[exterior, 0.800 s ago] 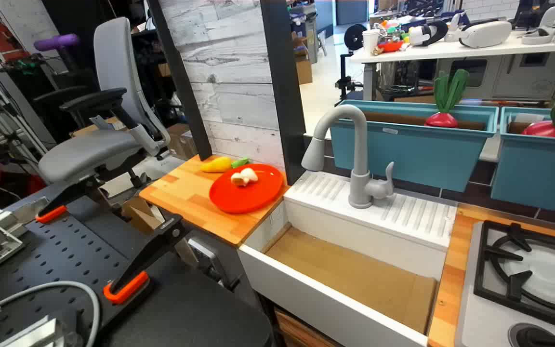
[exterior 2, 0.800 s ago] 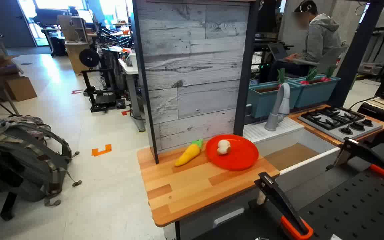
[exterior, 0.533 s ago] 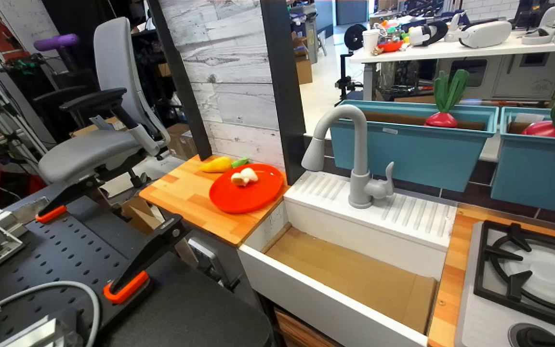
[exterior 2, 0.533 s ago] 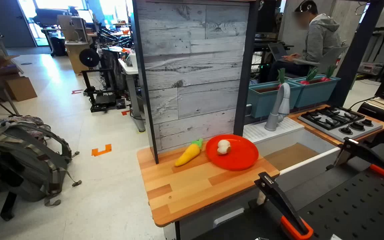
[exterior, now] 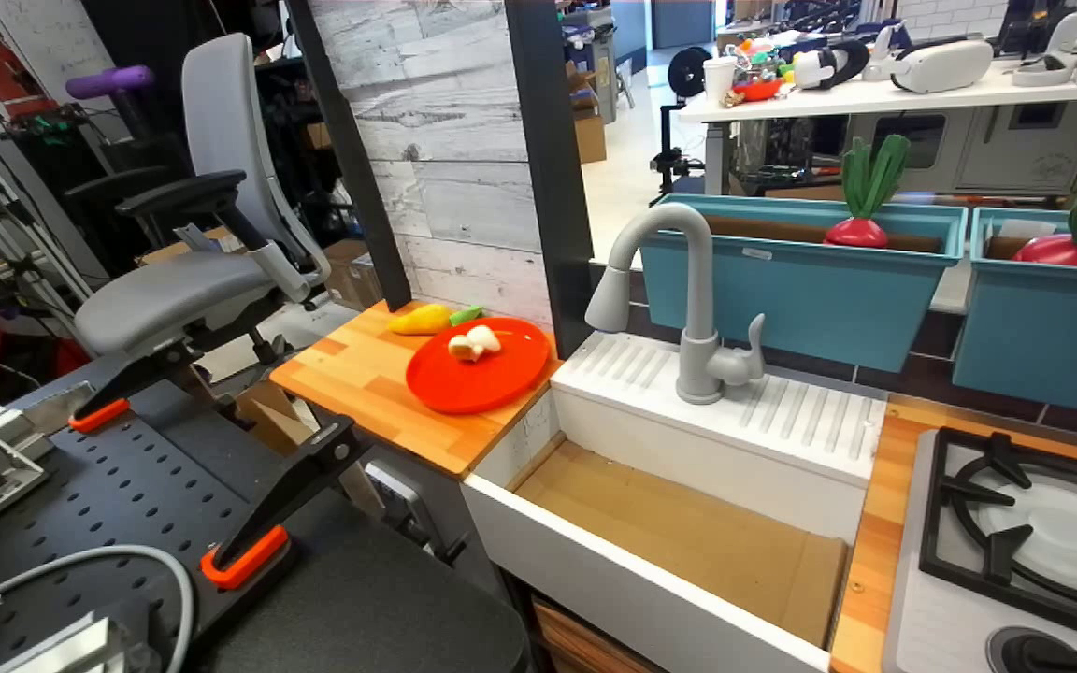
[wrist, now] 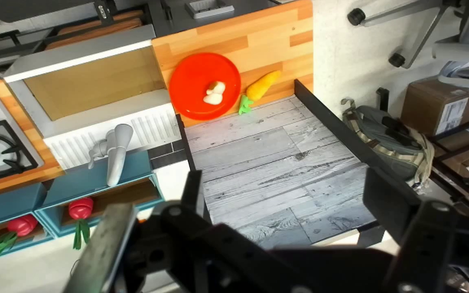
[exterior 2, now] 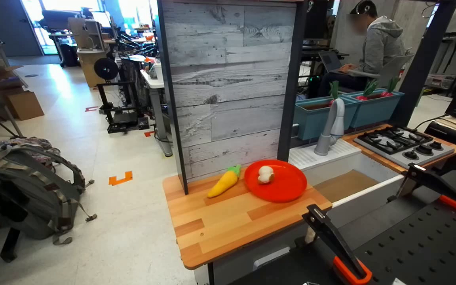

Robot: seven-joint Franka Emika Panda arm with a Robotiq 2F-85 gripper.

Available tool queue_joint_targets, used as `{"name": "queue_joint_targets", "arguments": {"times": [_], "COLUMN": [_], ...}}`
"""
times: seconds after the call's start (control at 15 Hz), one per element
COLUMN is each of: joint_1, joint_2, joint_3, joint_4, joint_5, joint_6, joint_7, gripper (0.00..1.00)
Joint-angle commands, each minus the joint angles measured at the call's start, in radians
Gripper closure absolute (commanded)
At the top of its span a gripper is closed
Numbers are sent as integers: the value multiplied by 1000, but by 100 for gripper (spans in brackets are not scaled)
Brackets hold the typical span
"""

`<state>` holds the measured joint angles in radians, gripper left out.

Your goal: Move the yellow object forward.

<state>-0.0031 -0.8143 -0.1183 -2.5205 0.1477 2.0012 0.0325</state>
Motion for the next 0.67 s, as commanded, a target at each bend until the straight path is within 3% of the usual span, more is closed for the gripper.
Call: {"name": "queue_joint_targets", "arguments": {"times": [0.0,0.27,0.6], "joint_1": [-17,-19,27], "joint_2": [2,45,154], "joint_3": [12,62,177], "joint_4": [2,-64,-176], "joint_5": [12,58,119], "joint_6": [-4,110,339], "joint_7": [-11,92,201], "gripper": [0,0,0]}}
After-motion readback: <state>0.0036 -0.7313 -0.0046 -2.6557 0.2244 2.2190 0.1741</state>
